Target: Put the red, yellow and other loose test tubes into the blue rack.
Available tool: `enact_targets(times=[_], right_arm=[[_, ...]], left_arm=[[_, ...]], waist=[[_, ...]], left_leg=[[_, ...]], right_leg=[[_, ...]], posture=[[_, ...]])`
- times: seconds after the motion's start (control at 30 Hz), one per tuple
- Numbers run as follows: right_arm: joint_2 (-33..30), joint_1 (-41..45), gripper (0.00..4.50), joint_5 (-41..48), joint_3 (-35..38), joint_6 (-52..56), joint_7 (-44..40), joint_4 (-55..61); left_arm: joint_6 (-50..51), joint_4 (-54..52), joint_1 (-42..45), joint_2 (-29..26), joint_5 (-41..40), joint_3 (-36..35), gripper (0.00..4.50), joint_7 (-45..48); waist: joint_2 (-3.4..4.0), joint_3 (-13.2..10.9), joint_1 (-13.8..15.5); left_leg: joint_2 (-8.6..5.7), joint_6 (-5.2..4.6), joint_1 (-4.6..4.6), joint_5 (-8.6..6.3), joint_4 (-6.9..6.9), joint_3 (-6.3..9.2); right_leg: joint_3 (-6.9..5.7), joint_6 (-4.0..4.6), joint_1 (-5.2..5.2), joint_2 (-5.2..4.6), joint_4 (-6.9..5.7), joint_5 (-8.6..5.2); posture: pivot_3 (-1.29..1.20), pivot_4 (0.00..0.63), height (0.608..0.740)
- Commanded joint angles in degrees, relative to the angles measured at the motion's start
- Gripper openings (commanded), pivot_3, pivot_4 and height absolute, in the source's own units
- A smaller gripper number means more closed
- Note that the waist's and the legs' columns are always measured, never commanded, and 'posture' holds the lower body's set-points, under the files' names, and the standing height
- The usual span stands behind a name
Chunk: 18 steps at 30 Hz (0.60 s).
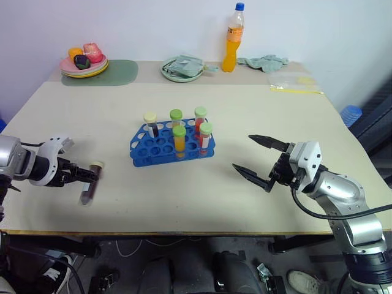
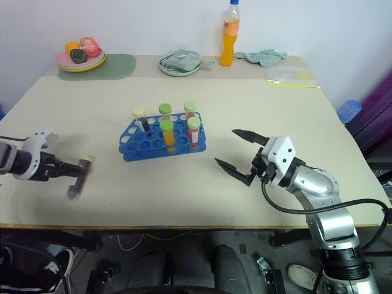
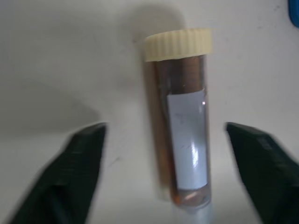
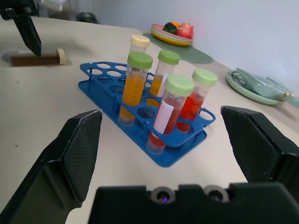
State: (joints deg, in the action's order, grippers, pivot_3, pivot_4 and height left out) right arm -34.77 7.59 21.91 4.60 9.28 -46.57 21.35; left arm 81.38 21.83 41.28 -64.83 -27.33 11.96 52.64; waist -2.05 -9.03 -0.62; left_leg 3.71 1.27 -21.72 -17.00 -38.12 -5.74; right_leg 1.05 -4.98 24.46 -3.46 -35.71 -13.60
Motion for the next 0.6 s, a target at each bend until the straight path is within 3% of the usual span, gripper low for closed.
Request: enact_targets(times=[0.03,0.13,0.27,0.37,0.5,0.6], right_arm=[[-0.3,1.0,4.50,0.2,0.5,0.0,0.6,2.7],[-0.4,1.0,4.50,0.0,0.6,0.0,0.7,2.7],[-0.5,0.8,4.50,-0.4,1.1,-0.4,0.8,2.2],[-0.6,0.3,4.50,-0.5,1.5,-0.8,0.8,1.7],[-0.5,0.1,4.50,-0.7,1.7,-1.1,0.8,1.4],[-0.3,0.8,4.50,-0.9,1.3,-0.9,1.1,1.2]], left_arm=[[0.7,0.3,1.4,-0.1,0.9,-2.2,2.08,-0.6],[2.7,1.1,2.1,0.7,0.5,-3.9,0.73,-1.3],[1.5,6.1,6.6,3.1,2.7,-12.9,0.68,-8.8],[-5.1,1.4,4.3,5.4,2.2,-20.7,0.68,-12.7],[-25.0,-9.7,-0.9,16.4,-0.7,-35.5,0.68,-17.3],[-37.7,-15.6,-4.0,23.7,-1.5,-40.0,0.68,-18.8]], waist=[[-0.02,0.0,0.0],[-0.02,0.0,-0.2],[-0.10,0.0,0.0],[-0.18,0.0,-0.1],[-0.18,0.0,0.3],[-0.23,0.0,0.2]], left_leg=[[0.00,0.00,0.00,0.00,0.00,0.00],[0.00,0.00,0.03,0.00,0.00,0.00],[0.00,0.00,0.08,0.00,-0.02,0.02],[0.00,0.00,0.07,0.00,-0.05,0.04],[-0.03,0.01,0.08,0.01,-0.08,0.01],[-0.03,0.02,0.03,0.01,-0.16,0.00]], right_leg=[[0.00,0.00,0.00,0.00,0.00,0.00],[0.00,0.00,0.01,0.00,-0.07,0.00],[-0.01,-0.01,0.01,0.01,-0.20,-0.01],[-0.01,-0.03,0.01,0.00,-0.23,0.00],[-0.02,-0.08,-0.01,-0.10,-0.29,0.01],[-0.03,-0.08,-0.02,-0.11,-0.30,0.02]], posture=[[0.00,0.150,0.740],[0.00,0.150,0.740],[0.00,0.150,0.740],[0.00,0.150,0.740],[0.00,0.150,0.740],[0.00,0.150,0.740]])
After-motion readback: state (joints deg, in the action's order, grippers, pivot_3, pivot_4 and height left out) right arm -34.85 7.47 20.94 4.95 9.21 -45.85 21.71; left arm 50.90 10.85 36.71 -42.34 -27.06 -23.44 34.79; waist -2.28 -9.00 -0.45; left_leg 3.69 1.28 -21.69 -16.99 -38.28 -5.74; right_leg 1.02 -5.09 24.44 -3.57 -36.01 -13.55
